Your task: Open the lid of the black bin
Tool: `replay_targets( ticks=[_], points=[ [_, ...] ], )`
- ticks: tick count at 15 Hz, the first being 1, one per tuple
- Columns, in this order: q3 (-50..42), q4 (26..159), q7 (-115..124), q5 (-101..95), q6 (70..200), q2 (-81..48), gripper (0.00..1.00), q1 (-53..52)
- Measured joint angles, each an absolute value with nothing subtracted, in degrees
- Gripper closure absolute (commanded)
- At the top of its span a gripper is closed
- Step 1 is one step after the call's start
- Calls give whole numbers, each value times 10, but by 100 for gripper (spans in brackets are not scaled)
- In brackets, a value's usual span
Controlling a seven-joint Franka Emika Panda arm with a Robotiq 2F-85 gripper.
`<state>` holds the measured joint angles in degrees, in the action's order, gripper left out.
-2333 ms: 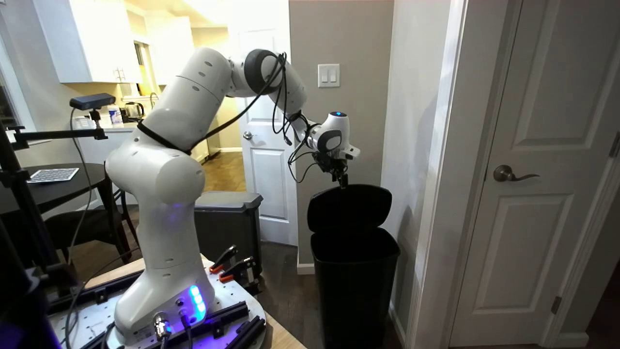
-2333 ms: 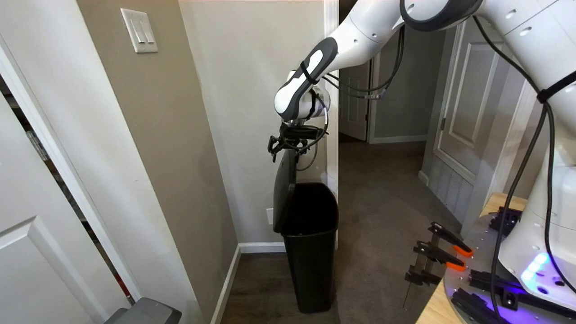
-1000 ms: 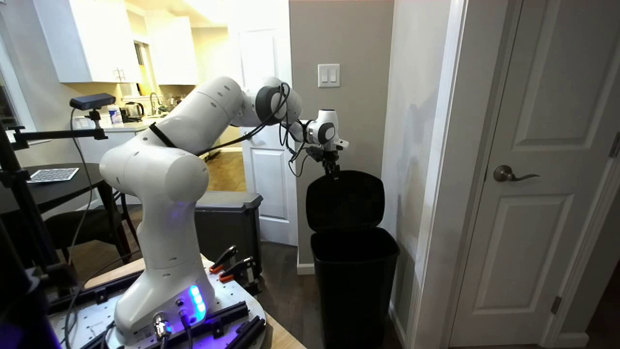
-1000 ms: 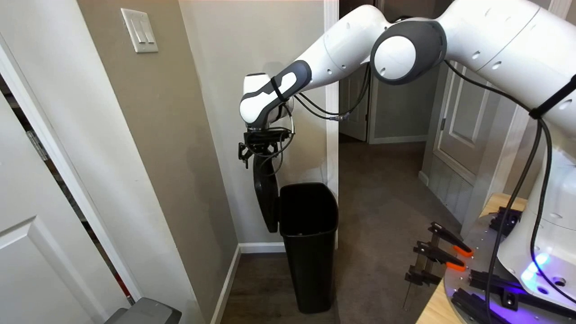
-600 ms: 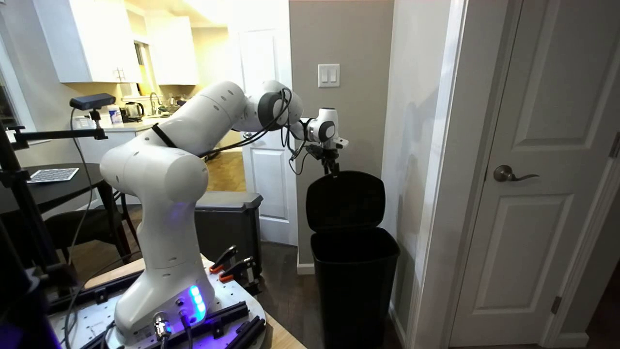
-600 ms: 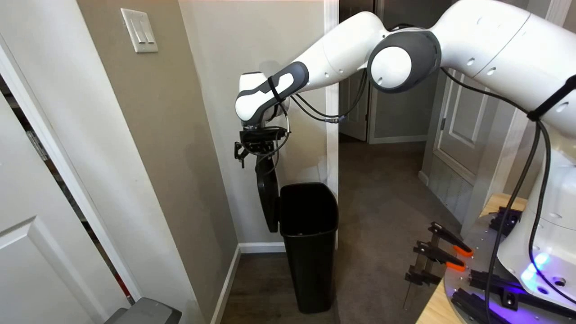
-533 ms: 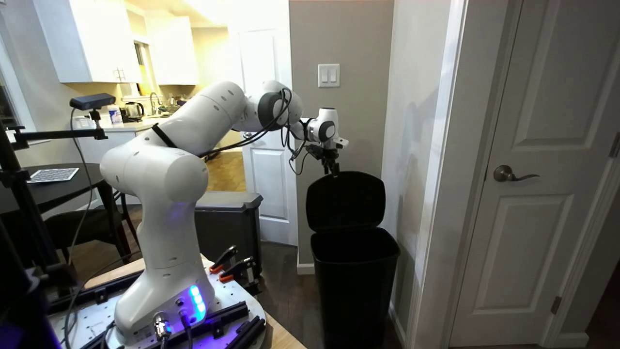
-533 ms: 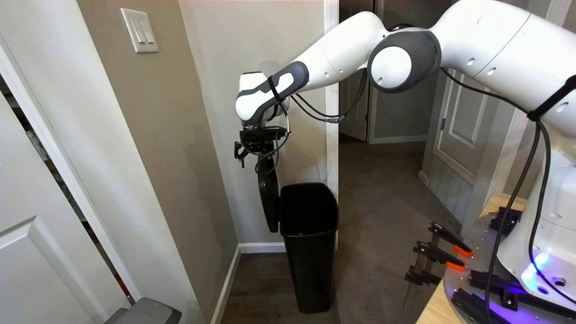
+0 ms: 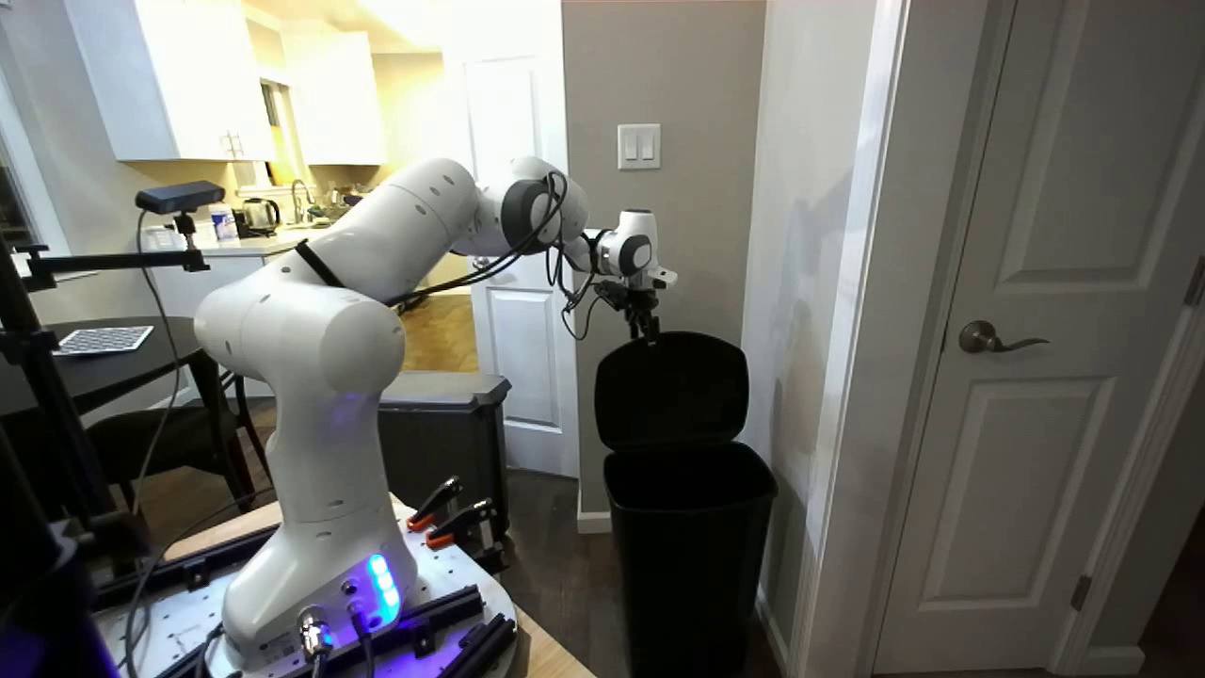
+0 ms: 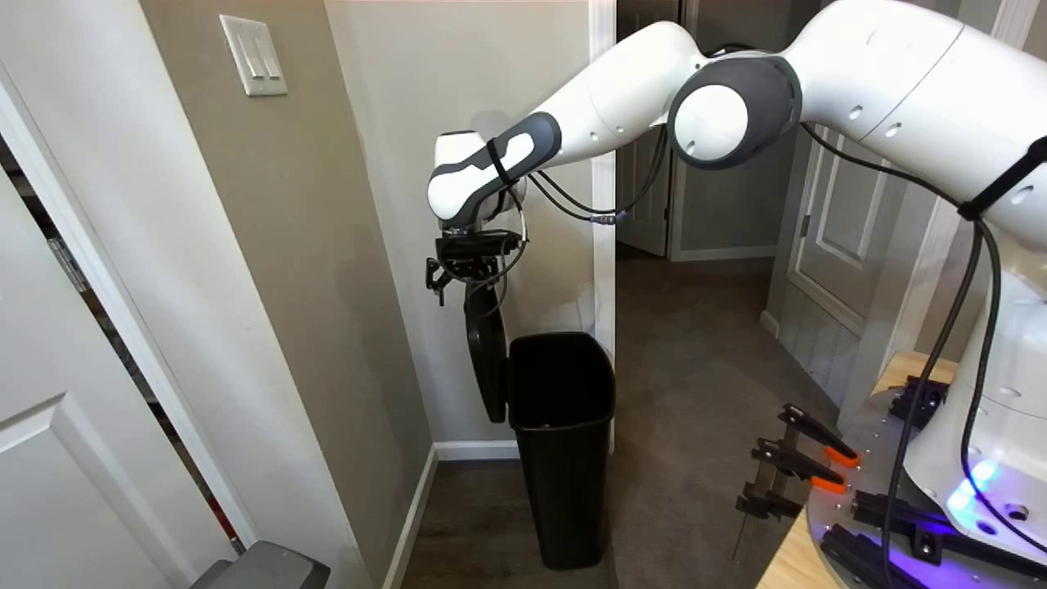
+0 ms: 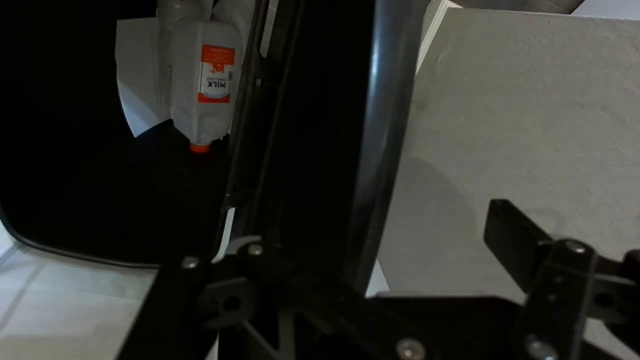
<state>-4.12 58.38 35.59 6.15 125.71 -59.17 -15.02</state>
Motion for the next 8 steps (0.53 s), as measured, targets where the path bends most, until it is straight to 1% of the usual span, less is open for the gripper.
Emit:
replay_targets(
  ticks=[5, 8],
  points=[
    [-41, 584, 356, 62, 1257, -592, 0, -150],
    [-42, 585, 358, 62, 1286, -592, 0, -153]
  ],
)
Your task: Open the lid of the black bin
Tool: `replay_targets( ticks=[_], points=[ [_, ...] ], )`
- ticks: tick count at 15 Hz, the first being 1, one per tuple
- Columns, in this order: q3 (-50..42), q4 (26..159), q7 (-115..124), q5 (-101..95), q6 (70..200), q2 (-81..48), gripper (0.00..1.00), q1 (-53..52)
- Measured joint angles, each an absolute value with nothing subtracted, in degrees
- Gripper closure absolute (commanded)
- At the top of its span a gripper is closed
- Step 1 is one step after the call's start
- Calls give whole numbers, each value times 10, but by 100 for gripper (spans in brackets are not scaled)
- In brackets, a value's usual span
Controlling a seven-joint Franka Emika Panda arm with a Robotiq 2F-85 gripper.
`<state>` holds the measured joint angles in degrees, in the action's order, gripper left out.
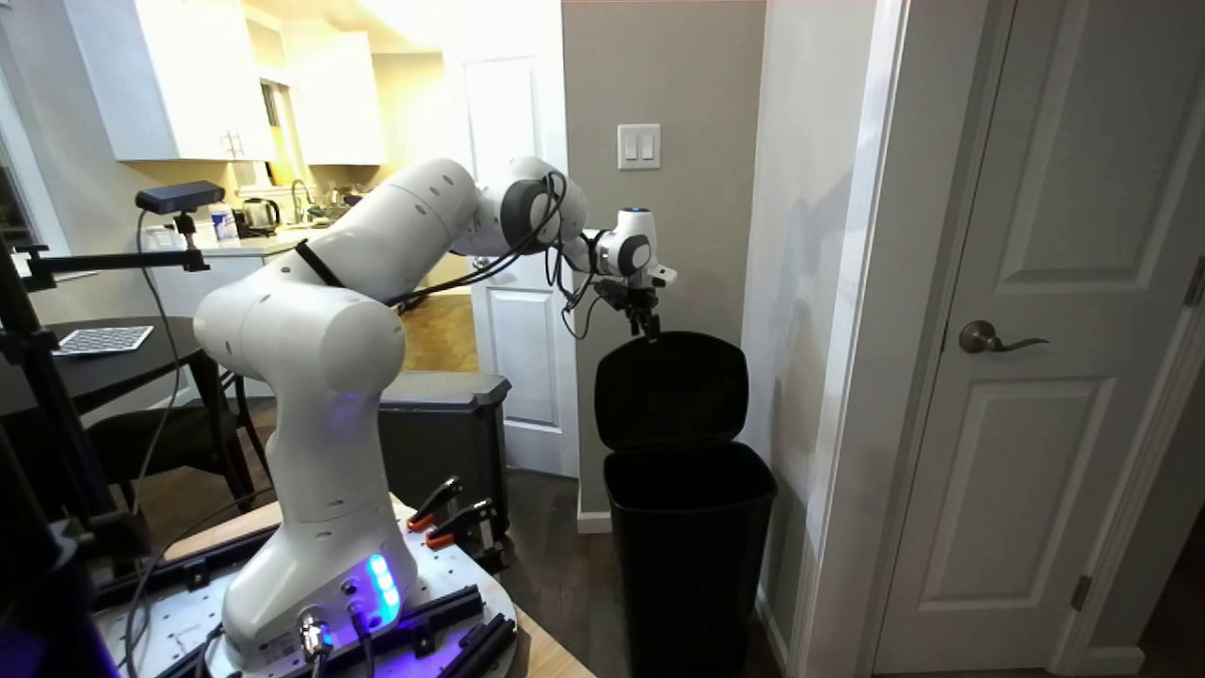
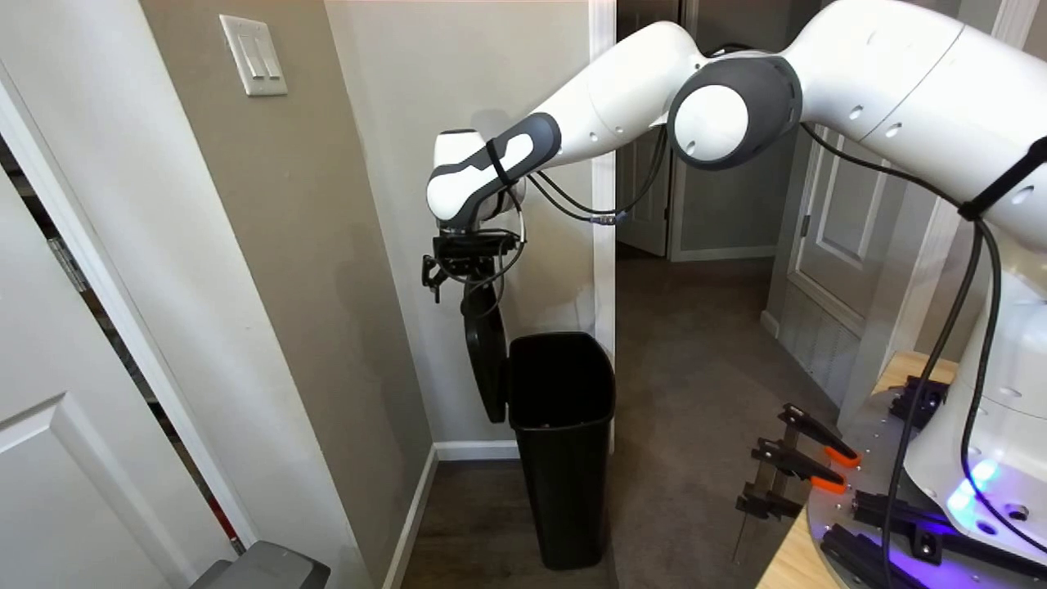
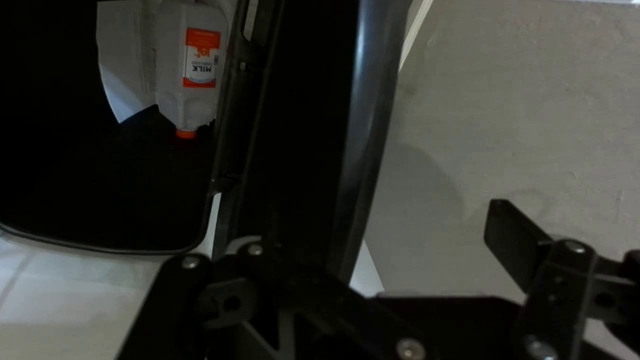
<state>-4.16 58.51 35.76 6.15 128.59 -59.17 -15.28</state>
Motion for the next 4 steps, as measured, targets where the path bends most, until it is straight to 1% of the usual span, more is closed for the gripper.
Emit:
replay_targets(
  ticks=[4],
  points=[
    [-42, 589, 363, 62, 1311, -592, 0, -155]
  ],
)
